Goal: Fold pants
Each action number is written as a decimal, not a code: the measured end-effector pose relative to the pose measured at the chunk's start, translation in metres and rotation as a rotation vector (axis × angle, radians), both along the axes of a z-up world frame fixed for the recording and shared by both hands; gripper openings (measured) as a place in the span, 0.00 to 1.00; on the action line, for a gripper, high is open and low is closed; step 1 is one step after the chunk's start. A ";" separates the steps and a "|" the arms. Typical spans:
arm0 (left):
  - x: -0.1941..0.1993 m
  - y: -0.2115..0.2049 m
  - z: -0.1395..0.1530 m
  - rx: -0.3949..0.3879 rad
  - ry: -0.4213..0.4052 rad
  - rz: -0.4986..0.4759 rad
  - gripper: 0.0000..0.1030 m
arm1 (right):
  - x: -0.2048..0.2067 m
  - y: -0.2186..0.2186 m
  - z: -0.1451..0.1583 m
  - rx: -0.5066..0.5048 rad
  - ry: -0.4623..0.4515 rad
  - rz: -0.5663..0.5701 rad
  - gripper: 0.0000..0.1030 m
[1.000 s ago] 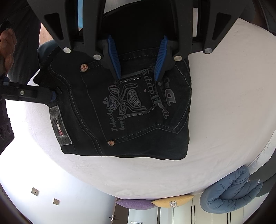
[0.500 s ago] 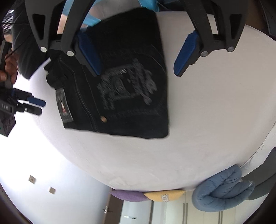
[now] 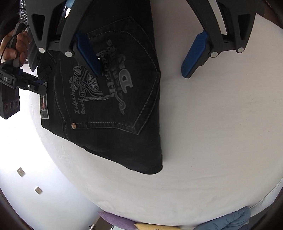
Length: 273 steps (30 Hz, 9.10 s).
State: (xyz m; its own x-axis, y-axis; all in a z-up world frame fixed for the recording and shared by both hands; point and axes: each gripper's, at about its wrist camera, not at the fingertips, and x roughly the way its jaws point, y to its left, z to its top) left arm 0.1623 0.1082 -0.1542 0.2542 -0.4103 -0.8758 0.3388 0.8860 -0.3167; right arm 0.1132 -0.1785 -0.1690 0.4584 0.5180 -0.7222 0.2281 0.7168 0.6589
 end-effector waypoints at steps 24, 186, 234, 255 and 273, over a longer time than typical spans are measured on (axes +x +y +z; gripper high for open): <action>-0.015 -0.001 0.017 -0.132 0.003 0.007 0.23 | 0.007 0.019 0.017 -0.053 -0.047 0.001 0.15; -0.078 -0.094 0.182 0.185 -0.458 0.247 1.00 | -0.099 0.031 0.204 -0.811 -0.253 -0.258 1.00; -0.082 -0.095 0.175 0.183 -0.448 0.239 1.00 | -0.105 0.040 0.195 -0.805 -0.244 -0.254 1.00; -0.086 -0.096 0.170 0.183 -0.444 0.232 1.00 | -0.108 0.038 0.196 -0.800 -0.243 -0.252 1.00; -0.080 -0.084 0.171 0.163 -0.428 0.235 1.00 | -0.108 0.035 0.198 -0.796 -0.241 -0.251 1.00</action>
State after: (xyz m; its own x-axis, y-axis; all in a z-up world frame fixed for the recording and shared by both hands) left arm 0.0824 0.0237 0.0169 0.6730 -0.1659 -0.7208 0.1936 0.9801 -0.0448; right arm 0.0048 -0.1432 0.0288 0.6784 -0.2370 -0.6954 0.3603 0.9322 0.0337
